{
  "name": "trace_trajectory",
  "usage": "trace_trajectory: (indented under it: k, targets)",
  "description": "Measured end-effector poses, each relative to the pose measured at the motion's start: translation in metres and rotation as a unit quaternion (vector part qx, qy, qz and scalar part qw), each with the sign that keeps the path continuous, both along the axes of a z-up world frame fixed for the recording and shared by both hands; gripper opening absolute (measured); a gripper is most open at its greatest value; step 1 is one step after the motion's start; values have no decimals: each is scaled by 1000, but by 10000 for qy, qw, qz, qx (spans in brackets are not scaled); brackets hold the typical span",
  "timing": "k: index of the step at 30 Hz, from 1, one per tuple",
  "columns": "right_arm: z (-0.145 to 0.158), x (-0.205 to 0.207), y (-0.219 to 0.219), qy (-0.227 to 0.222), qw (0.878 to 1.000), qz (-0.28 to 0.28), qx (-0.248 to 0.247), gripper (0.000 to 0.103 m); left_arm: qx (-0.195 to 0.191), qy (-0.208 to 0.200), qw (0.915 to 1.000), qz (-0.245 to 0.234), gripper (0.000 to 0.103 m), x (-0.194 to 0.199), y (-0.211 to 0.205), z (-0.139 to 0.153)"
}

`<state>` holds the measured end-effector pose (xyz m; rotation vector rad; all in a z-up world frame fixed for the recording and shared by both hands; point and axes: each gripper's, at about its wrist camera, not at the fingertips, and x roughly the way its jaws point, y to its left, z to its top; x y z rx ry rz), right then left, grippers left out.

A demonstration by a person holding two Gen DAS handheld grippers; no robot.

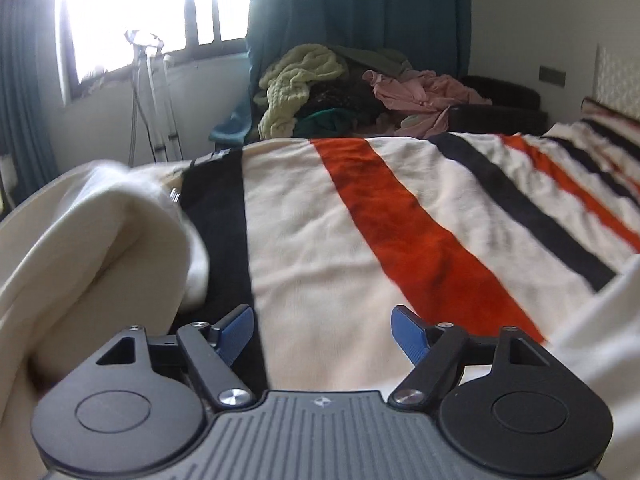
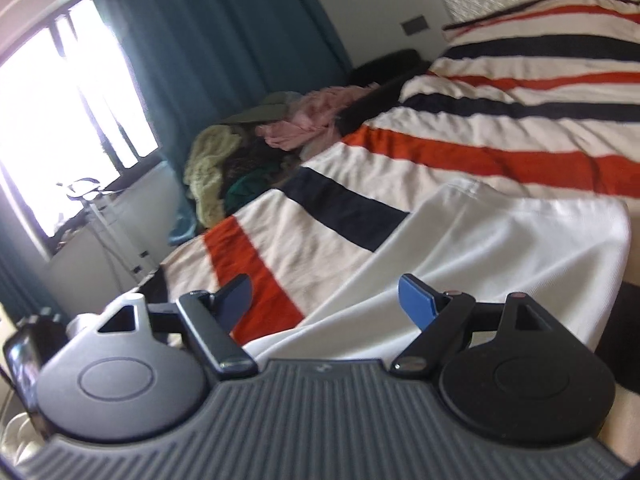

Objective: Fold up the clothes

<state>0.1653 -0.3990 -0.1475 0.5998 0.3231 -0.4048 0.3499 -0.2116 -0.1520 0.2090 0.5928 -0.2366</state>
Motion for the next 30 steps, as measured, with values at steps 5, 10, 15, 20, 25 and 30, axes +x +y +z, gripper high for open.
trace_trajectory:
  k: [5, 10, 15, 20, 25, 30]
  targets:
    - [-21, 25, 1, 269, 9995, 126, 64, 83, 389, -62, 9976, 577, 68, 51, -3, -13]
    - [-31, 37, 1, 432, 9987, 204, 185, 82, 1232, -389, 9861, 1046, 17, 76, 30, -14]
    - [-33, 36, 2, 503, 9976, 276, 398, 82, 1954, -618, 9784, 275, 18, 79, 48, -17]
    - [-31, 35, 5, 499, 9974, 340, 395, 82, 2493, -580, 9637, -762, 22, 70, 31, -38]
    - [-35, 36, 1, 589, 9963, 337, 528, 82, 2855, -564, 9514, -1005, 23, 76, 11, -61]
    - [-37, 38, 1, 631, 9955, 382, 596, 82, 2950, -405, 9532, -530, 29, 88, 1, -71]
